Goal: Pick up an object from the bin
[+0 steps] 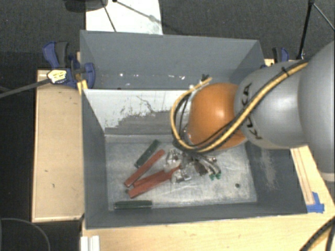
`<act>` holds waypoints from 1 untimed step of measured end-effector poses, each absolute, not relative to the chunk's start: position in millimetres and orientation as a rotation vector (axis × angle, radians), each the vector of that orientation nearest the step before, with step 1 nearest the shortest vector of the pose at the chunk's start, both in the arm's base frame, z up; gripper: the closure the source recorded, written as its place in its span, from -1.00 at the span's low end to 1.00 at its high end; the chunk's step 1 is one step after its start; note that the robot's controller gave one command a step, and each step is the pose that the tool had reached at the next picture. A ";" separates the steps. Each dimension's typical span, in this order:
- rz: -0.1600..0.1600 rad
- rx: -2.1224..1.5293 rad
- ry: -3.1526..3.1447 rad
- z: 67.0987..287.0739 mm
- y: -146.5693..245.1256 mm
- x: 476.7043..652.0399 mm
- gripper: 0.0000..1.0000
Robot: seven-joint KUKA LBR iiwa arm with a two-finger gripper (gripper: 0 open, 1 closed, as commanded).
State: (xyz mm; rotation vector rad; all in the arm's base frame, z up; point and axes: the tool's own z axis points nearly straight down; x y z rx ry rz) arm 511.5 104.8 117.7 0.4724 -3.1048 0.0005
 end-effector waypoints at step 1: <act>0.000 0.472 -3.107 135.9 105.1 512.0 1.00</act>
Offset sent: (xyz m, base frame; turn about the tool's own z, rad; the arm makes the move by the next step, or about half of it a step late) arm 0.0000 -0.0001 0.0799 0.0000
